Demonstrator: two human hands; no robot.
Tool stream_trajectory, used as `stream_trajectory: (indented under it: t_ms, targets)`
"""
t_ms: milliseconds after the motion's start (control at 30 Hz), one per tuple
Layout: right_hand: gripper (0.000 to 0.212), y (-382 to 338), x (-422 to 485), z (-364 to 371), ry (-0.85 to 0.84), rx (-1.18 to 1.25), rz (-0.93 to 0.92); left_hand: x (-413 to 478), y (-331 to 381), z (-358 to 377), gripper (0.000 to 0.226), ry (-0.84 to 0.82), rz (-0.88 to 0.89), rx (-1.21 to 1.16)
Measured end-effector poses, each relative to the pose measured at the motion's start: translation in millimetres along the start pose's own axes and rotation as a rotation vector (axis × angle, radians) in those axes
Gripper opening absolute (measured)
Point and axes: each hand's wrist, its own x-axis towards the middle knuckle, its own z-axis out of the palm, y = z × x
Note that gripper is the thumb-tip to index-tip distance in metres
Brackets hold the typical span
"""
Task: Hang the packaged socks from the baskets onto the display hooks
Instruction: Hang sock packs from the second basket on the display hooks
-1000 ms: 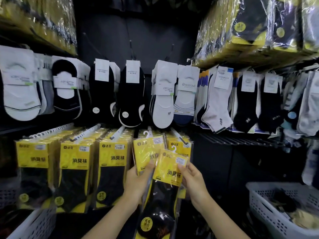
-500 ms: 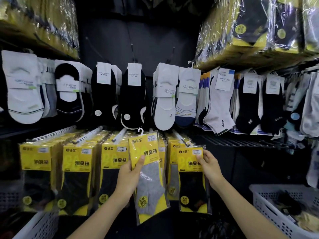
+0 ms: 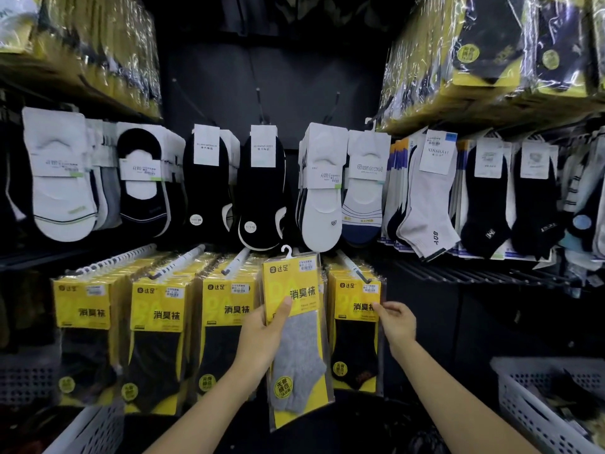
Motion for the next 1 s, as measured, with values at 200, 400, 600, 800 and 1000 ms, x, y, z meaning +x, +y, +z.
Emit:
stream_trajectory:
  t_ms: [200,400,600,800,1000]
  targets:
    - [0.025,4,-25,-10,-0.032,0.017,-0.018,-5,0,12,0.011,-0.043,-0.002,0.002]
    - [0.031,-27,-72,-23,-0.513,0.210,-0.129,-13,-15,48,0.021,-0.219,-0.017,0.075]
    - [0.018,-15,-77,-46,-0.378,0.189,-0.149,-19,-33,82,0.024,-0.279,-0.070,0.056]
    - [0.010,-24,-49,-60,-0.236,0.156,-0.196,-7,-19,101,0.052,-0.362,-0.119,0.139]
    - [0.010,-30,-34,-37,-0.300,0.055,-0.259,3,-23,103,0.052,-0.248,-0.152,0.098]
